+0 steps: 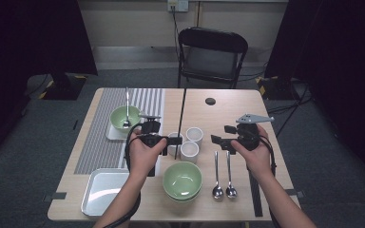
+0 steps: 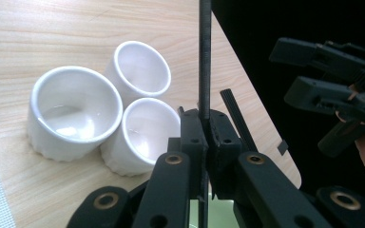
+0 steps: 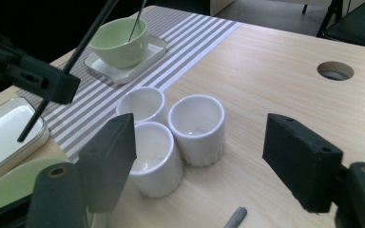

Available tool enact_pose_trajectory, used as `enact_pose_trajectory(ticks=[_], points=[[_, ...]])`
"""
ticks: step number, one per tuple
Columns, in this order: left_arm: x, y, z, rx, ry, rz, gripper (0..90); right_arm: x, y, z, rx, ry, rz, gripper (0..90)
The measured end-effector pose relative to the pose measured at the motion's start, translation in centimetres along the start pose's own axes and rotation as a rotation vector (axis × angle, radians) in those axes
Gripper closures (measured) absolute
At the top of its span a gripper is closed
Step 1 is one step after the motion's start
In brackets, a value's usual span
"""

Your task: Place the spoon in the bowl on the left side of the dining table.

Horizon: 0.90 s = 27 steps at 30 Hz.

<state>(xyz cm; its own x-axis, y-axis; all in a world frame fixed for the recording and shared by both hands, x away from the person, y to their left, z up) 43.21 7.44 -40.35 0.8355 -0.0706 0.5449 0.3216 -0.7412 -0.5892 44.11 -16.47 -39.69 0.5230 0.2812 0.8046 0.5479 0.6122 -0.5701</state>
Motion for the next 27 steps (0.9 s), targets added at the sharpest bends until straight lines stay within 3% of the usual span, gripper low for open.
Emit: enact_pose_trajectory(ticks=[10,19,23,27], points=[[0.2,-0.9,1.0,0.025,-0.022,-0.002,86.7,-2.3,0.1,-1.3,-0.015,0.025,0.022,25.1],[0.1,-1.8,2.6,0.073,-0.04,-0.017,86.7,-4.4,0.2,-2.0,-0.005,0.051,0.035,25.1],[0.2,-2.2,3.2,0.06,-0.061,-0.032,86.7,-5.3,0.2,-2.4,-0.009,0.06,0.042,25.1],[0.1,-2.6,3.8,0.09,-0.062,-0.032,86.7,-6.0,0.2,-2.8,-0.014,0.067,0.048,25.1]])
Point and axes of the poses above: each handheld gripper's, and its own axes: y roughly forward along the jaws, x roughly out of its top, z roughly to its left, the point moved 5 cm from there along y, roughly forward along the jaws, and after that the axes turned 5 degrees about z, right-handed, at the moved point
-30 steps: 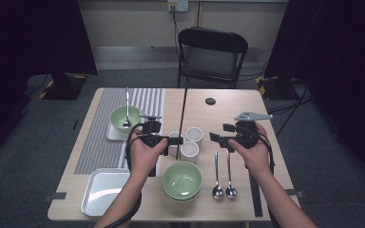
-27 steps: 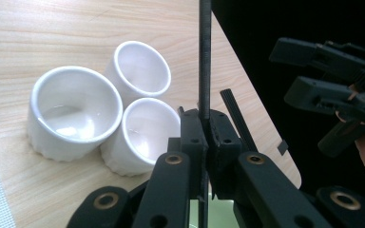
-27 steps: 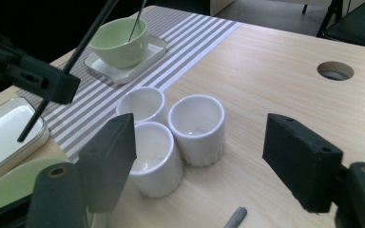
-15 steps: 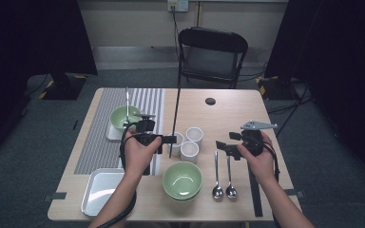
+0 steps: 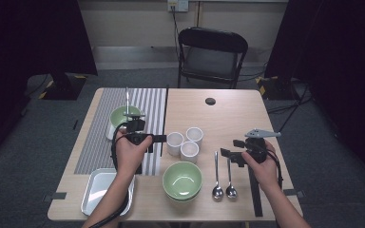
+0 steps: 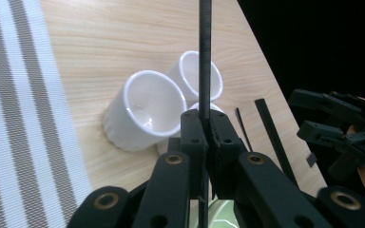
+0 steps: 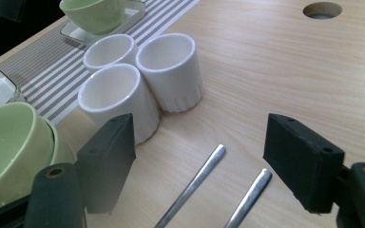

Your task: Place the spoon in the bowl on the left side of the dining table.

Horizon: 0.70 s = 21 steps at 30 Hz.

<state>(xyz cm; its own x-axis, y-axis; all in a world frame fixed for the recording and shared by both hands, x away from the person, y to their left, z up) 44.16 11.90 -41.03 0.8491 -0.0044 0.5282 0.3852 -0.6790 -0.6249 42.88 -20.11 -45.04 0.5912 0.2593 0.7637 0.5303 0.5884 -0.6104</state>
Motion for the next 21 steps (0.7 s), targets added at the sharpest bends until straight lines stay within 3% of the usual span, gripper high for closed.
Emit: enact_pose_trajectory(ticks=[5,8,13,21], points=[[0.0,-0.3,0.8,0.011,-0.015,-0.01,86.7,-0.9,0.0,-0.5,-0.011,0.005,0.006,25.3],[0.0,-0.4,1.5,0.041,-0.018,-0.018,86.7,-1.4,0.0,-0.7,-0.014,0.011,0.012,25.3],[0.1,-0.8,2.5,0.051,-0.052,-0.036,86.8,-2.1,-0.1,-1.0,-0.021,0.009,0.013,25.4],[0.3,-1.7,3.3,0.065,-0.056,-0.051,86.8,-2.4,-0.3,-1.2,-0.03,0.011,0.014,25.4]])
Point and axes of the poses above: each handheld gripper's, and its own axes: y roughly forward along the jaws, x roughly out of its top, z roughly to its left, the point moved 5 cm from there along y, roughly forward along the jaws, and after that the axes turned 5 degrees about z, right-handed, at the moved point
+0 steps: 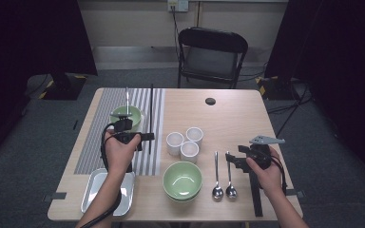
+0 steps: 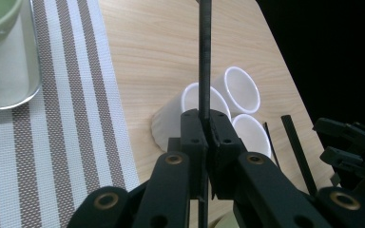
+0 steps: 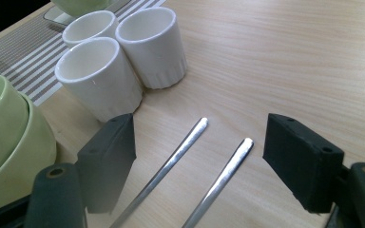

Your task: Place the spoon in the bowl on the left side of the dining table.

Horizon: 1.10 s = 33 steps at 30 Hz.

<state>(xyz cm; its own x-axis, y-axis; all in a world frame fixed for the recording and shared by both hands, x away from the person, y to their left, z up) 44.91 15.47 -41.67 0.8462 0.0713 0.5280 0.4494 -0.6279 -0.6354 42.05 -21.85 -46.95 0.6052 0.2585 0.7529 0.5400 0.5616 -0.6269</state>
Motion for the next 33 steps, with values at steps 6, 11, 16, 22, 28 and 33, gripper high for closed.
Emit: enact_pose_trajectory(ticks=[6,11,16,22,28,33], points=[[0.2,-0.6,0.5,0.015,-0.002,-0.004,86.8,-0.3,0.0,-0.1,-0.002,-0.007,0.008,25.3],[0.3,-0.9,1.0,0.016,-0.014,-0.009,86.8,-0.6,-0.2,-0.2,-0.012,-0.01,0.007,25.3],[0.3,-1.2,1.4,0.022,-0.017,-0.01,86.8,-0.9,-0.5,-0.6,-0.019,-0.008,0.01,25.3],[0.5,-1.5,1.9,0.026,-0.024,-0.017,86.8,-1.1,-0.3,-1.1,-0.022,0.001,0.015,25.4],[0.7,-2.0,2.5,0.039,-0.035,-0.021,86.8,-1.2,-0.1,-1.2,-0.017,-0.008,0.022,25.3],[0.5,-2.5,2.8,0.053,-0.037,-0.026,86.8,-0.9,0.1,-1.0,-0.013,-0.018,0.024,25.3]])
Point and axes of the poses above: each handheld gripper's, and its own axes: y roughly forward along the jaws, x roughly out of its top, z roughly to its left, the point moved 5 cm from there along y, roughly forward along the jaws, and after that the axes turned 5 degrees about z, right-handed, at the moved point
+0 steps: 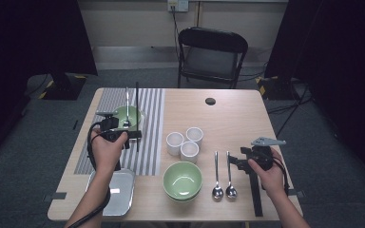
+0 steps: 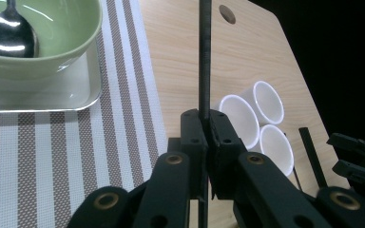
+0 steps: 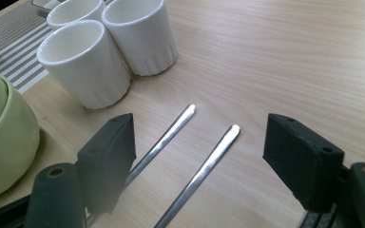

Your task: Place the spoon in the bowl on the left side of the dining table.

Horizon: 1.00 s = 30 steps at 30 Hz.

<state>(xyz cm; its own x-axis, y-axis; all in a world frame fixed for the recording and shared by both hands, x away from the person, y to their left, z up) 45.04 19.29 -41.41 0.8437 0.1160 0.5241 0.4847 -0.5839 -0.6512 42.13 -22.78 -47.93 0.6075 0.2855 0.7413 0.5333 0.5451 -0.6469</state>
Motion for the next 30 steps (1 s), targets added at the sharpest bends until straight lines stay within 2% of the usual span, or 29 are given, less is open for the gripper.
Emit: enact_pose_trajectory(ticks=[12,22,30], points=[[0.6,-1.3,0.4,0.019,-0.005,-0.014,86.8,0.1,0.1,0.4,0.006,-0.007,-0.004,25.3],[1.2,-2.2,1.0,0.027,-0.022,-0.041,86.8,0.0,-0.2,0.3,-0.011,-0.004,-0.006,25.3],[1.0,-2.5,2.2,0.033,-0.061,-0.055,86.8,-0.3,0.1,0.8,-0.002,-0.011,0.009,25.3]])
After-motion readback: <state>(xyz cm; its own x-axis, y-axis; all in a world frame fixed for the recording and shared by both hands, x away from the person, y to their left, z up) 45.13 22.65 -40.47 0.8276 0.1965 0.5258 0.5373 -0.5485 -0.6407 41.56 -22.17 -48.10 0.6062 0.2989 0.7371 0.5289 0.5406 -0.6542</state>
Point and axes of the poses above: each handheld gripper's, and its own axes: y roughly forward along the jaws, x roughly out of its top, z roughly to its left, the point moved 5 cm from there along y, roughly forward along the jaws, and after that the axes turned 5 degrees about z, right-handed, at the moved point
